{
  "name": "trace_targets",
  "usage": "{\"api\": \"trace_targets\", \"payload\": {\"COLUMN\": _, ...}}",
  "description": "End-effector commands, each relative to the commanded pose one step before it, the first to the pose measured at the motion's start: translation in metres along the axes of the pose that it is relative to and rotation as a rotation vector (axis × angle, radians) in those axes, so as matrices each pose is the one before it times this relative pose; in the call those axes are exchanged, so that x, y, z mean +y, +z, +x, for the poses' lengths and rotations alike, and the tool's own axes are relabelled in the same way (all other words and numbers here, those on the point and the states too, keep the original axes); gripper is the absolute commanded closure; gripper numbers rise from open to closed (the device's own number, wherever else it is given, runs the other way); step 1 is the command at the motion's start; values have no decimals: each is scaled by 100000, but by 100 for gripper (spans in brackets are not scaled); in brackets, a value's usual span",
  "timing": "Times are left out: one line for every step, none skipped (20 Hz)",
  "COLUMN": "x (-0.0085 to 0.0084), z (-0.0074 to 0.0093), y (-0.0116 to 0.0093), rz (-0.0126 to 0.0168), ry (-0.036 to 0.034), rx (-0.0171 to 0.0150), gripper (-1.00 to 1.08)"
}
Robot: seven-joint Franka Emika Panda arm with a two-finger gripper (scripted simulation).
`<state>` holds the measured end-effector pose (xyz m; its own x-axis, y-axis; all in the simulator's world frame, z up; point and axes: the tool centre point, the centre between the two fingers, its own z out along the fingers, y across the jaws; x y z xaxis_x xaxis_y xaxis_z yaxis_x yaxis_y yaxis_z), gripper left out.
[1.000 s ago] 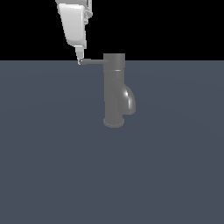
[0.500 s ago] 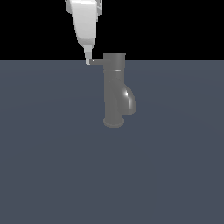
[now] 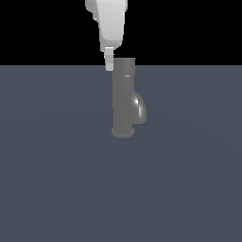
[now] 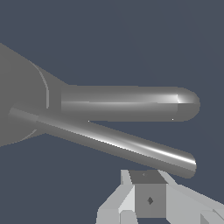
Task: Turn on the faucet by rotating a designated handle.
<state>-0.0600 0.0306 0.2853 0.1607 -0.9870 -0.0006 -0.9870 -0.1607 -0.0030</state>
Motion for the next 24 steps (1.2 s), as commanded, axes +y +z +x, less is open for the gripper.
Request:
{"api": "trace_targets", "payload": {"x": 965, "z": 1519, "y": -17, "rz": -280, "ry": 1361, "rx": 59, "gripper": 108}}
{"api": "trace_targets", "payload": {"x": 0, "z": 0, "y": 0, "rz": 0, "ry": 0, "rx": 0, "gripper": 108}}
{"api": "trace_targets", "payload": {"x": -408, "z": -914, "y": 13, "rz": 178, "ry": -1141, "rx": 45, "gripper": 108}}
{"api": "trace_targets", "payload": {"x": -19, "z": 586, "y": 0, "rz": -11, "ry": 68, "rx": 0, "gripper": 108}}
{"api": "trace_targets", "payload": {"x": -20, "z": 546, "y": -5, "rz": 0, "ry": 0, "rx": 0, "gripper": 108}}
{"api": "trace_targets", "payload": {"x": -19, "z": 586, "y": 2, "rz": -15, "ry": 97, "rx": -1, "gripper": 108}}
{"api": "trace_targets", "payload": {"x": -19, "z": 565, "y": 0, "rz": -10, "ry": 68, "rx": 0, "gripper": 108}}
{"api": "trace_targets", "payload": {"x": -19, "z": 557, "y": 0, "rz": -10, "ry": 68, "rx": 0, "gripper": 108}}
{"api": "trace_targets", "payload": {"x": -21, "z": 516, "y": -5, "rz": 0, "ry": 0, "rx": 0, "gripper": 108}}
{"api": "trace_targets", "payload": {"x": -17, "z": 556, "y": 2, "rz": -15, "ry": 97, "rx": -1, "gripper": 108}}
{"api": "trace_targets", "payload": {"x": -22, "z": 501, "y": -5, "rz": 0, "ry": 0, "rx": 0, "gripper": 108}}
{"api": "trace_targets", "payload": {"x": -17, "z": 541, "y": 3, "rz": -15, "ry": 97, "rx": -1, "gripper": 108}}
{"api": "trace_targets", "payload": {"x": -18, "z": 520, "y": 1, "rz": -10, "ry": 68, "rx": -1, "gripper": 108}}
{"api": "trace_targets", "payload": {"x": -22, "z": 478, "y": -5, "rz": 0, "ry": 0, "rx": 0, "gripper": 108}}
{"api": "trace_targets", "payload": {"x": -16, "z": 519, "y": 3, "rz": -15, "ry": 96, "rx": -1, "gripper": 108}}
{"api": "trace_targets", "payload": {"x": -23, "z": 464, "y": -4, "rz": 0, "ry": 0, "rx": 0, "gripper": 108}}
{"api": "trace_targets", "payload": {"x": -15, "z": 505, "y": 3, "rz": -15, "ry": 96, "rx": -2, "gripper": 108}}
{"api": "trace_targets", "payload": {"x": -23, "z": 449, "y": -4, "rz": 0, "ry": 0, "rx": 0, "gripper": 108}}
{"api": "trace_targets", "payload": {"x": -15, "z": 491, "y": 4, "rz": -16, "ry": 96, "rx": -3, "gripper": 108}}
{"api": "trace_targets", "payload": {"x": -23, "z": 435, "y": -4, "rz": 0, "ry": 0, "rx": 0, "gripper": 108}}
{"api": "trace_targets", "payload": {"x": -17, "z": 463, "y": 2, "rz": -12, "ry": 68, "rx": -3, "gripper": 108}}
{"api": "trace_targets", "payload": {"x": -19, "z": 446, "y": 0, "rz": -8, "ry": 48, "rx": -3, "gripper": 108}}
{"api": "trace_targets", "payload": {"x": -19, "z": 439, "y": 0, "rz": -9, "ry": 48, "rx": -3, "gripper": 108}}
{"api": "trace_targets", "payload": {"x": -24, "z": 407, "y": -4, "rz": 0, "ry": 0, "rx": 0, "gripper": 108}}
